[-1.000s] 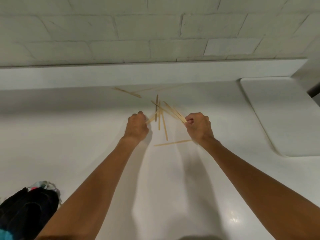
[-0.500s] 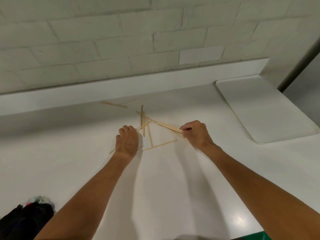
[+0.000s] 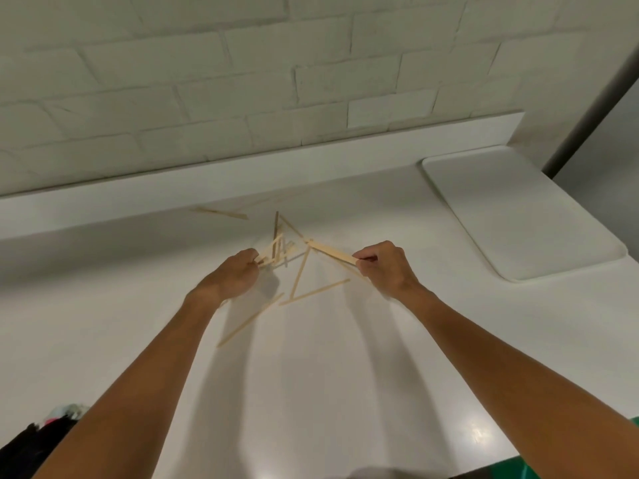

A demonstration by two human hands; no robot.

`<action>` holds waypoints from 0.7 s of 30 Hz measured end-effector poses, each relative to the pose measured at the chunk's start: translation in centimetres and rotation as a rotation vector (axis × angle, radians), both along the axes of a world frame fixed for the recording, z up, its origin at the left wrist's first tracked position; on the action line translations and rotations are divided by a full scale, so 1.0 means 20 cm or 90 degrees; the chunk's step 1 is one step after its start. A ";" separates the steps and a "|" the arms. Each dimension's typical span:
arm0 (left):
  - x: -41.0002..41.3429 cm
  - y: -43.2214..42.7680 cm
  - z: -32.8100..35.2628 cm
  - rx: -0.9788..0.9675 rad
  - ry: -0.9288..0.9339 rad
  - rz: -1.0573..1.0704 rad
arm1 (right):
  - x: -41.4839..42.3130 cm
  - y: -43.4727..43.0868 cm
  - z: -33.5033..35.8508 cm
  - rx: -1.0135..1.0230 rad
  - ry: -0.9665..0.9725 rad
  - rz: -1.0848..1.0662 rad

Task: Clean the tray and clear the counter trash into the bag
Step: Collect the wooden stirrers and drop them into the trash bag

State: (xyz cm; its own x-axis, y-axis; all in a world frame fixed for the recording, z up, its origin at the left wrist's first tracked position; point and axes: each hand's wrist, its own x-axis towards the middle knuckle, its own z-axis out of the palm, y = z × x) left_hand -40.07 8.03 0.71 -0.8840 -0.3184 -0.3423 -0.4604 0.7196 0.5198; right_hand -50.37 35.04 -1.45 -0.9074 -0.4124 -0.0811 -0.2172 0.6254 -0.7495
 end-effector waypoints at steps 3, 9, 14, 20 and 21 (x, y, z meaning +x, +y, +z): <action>-0.02 0.02 -0.05 0.013 -0.006 0.027 | 0.00 -0.01 0.00 0.005 -0.012 0.017; -0.17 0.18 -0.08 -0.057 0.007 0.200 | -0.01 0.01 -0.02 0.041 -0.039 0.014; -0.27 0.22 -0.14 -0.174 0.010 0.188 | -0.03 0.08 0.00 0.048 -0.025 0.003; -0.25 0.23 -0.18 -0.291 0.017 0.067 | -0.02 0.16 -0.01 0.046 -0.016 -0.022; -0.24 0.23 -0.19 -0.306 0.015 0.051 | -0.01 0.16 -0.01 0.044 -0.013 -0.020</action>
